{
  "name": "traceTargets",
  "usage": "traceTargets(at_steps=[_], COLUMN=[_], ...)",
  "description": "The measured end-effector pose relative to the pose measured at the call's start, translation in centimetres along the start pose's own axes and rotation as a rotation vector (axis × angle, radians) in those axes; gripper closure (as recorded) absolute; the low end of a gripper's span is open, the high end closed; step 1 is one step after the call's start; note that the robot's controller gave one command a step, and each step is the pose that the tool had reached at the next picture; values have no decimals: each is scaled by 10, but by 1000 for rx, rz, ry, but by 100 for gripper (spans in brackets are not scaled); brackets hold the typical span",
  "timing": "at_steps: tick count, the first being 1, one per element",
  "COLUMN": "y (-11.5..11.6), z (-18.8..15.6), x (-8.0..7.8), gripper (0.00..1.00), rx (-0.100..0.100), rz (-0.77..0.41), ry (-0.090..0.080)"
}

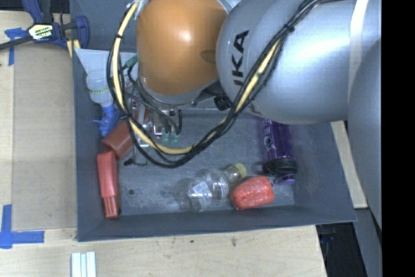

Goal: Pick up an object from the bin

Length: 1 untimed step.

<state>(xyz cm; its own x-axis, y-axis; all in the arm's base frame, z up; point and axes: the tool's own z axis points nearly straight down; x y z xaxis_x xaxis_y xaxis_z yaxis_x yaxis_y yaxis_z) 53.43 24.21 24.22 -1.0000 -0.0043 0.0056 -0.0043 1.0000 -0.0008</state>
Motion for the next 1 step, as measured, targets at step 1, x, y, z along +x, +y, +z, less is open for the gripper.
traceTargets(at_steps=[1], y=[-2], z=[-5], x=[-2], gripper=[0], rx=[-2], rz=[4], ry=[-8])
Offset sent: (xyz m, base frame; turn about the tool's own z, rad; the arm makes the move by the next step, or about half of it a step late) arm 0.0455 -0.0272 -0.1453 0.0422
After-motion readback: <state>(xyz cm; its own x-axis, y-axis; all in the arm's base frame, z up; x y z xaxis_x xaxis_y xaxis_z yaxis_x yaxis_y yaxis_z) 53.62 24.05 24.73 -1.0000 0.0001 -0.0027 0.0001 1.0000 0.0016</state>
